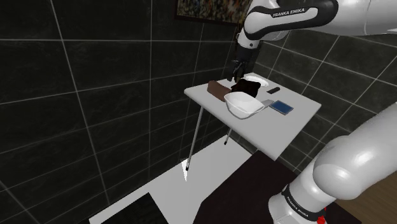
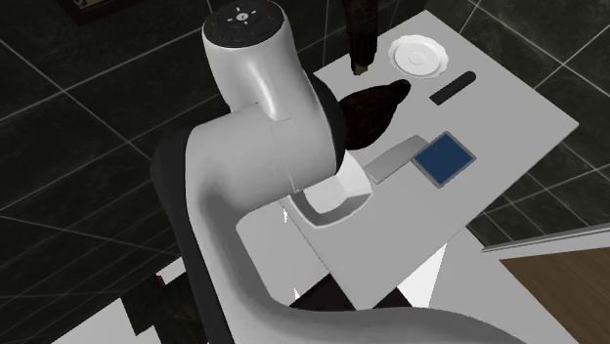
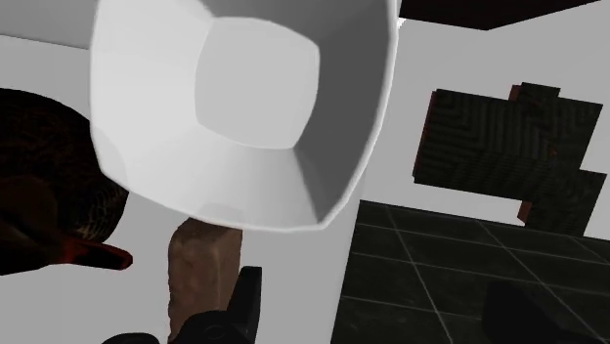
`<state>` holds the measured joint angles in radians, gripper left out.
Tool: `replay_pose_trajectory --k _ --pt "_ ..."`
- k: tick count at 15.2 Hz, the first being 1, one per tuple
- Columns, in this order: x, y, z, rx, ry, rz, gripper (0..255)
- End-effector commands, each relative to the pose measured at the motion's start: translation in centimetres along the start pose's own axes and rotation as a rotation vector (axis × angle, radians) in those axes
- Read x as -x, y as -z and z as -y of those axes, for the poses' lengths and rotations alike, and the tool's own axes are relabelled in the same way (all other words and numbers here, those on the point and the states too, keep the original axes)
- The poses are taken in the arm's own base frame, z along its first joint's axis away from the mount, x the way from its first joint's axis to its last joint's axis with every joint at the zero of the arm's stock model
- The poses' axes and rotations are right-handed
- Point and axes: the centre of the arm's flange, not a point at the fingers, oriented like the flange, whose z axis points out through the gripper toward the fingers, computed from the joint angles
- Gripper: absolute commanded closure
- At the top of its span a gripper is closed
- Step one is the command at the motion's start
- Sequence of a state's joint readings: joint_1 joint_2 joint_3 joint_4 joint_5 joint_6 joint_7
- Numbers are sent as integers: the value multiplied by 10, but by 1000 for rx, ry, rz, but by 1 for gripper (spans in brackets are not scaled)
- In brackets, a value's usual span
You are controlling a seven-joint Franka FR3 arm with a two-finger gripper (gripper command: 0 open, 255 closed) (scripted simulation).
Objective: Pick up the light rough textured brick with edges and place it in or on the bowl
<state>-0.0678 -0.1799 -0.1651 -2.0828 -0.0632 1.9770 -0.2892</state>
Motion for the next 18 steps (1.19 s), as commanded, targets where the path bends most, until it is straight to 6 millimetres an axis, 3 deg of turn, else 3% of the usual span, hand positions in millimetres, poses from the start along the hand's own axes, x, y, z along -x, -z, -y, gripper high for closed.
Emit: replay_pose_trajectory --k 1,14,18 --pt "-16 -18 -20 -8 3 9 0" --pt "-119 -126 -124 -65 20 65 0" --pt "-118 -142 -123 -65 20 65 0"
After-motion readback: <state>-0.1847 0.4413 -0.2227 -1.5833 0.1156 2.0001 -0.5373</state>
